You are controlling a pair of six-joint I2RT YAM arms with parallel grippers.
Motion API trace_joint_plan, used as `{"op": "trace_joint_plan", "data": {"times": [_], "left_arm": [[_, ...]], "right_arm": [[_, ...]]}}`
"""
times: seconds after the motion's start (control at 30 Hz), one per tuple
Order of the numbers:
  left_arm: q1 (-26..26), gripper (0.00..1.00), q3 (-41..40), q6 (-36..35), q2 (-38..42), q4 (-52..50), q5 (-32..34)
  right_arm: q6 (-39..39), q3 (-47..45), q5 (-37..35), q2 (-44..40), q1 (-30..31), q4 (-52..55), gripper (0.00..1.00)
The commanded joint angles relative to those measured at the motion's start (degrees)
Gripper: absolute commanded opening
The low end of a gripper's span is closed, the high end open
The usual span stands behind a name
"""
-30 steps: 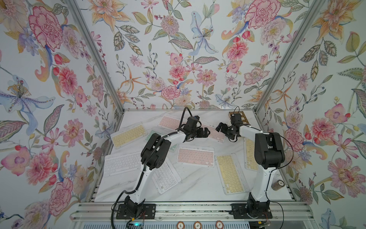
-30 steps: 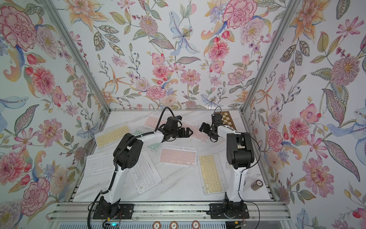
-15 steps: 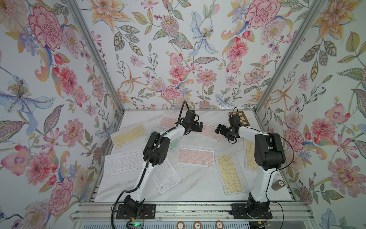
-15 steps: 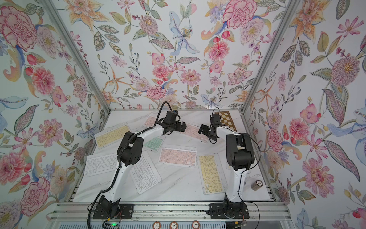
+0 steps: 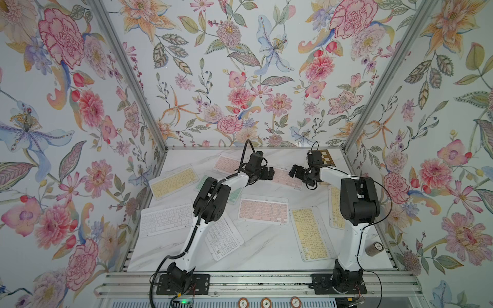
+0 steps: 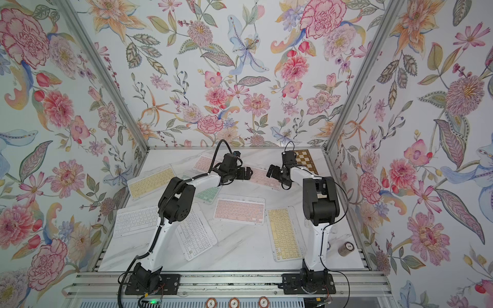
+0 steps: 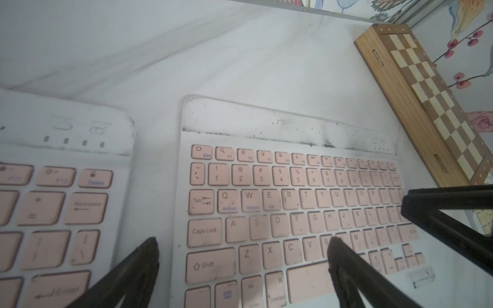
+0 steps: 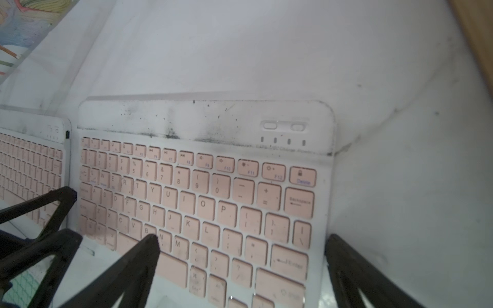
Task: Stack the numeric keypads
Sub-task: Adjust the numeric keypad at the center of the board, then pick up the numeric keypad from the center of the board.
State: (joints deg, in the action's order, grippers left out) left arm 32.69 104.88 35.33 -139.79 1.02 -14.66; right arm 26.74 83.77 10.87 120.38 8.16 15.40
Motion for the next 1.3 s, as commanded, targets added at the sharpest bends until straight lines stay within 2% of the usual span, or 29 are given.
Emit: {"op": "trace_joint_plan", "data": {"times": [0.0, 0.2, 0.4, 0.63, 0.8, 1.13, 1.27], "left_arm": [[1.16, 0.99, -5.31, 4.5, 1.17, -1.02, -6.03], [1.23, 0.99, -16.21, 8.76, 7.41, 6.97, -9.07], [1.22, 0.99, -21.98, 8.85, 11.91, 8.69, -8.89], [-0.33, 0.99, -18.45, 2.03, 13.96, -0.49, -5.26], [-0.52, 0.99, -19.28, -3.11, 20.42, -7.58, 0.82], [-0.87, 0.99, -39.65, -2.46, 34.0, -5.88, 3.49], [-2.3, 0.99, -45.79, -0.87, 36.48, -2.52, 1.15]], "right_arm": [[-0.73, 0.39, 0.46, 3.28, 0.04, 3.41, 0.99], [-1.07, -0.77, 1.25, 2.56, 1.84, 3.36, 0.99], [-0.89, -1.8, 1.77, 1.24, 4.79, 3.32, 0.99], [-0.11, -3.79, 2.3, -1.55, 5.73, 2.65, 0.99], [-0.66, -9.72, 1.26, -10.07, 6.25, 1.9, 0.99], [-1.48, -23.3, -0.61, -20.19, 11.2, -0.57, 0.99], [-0.62, -27.28, 0.87, -21.15, 12.05, -2.58, 0.99]]}}
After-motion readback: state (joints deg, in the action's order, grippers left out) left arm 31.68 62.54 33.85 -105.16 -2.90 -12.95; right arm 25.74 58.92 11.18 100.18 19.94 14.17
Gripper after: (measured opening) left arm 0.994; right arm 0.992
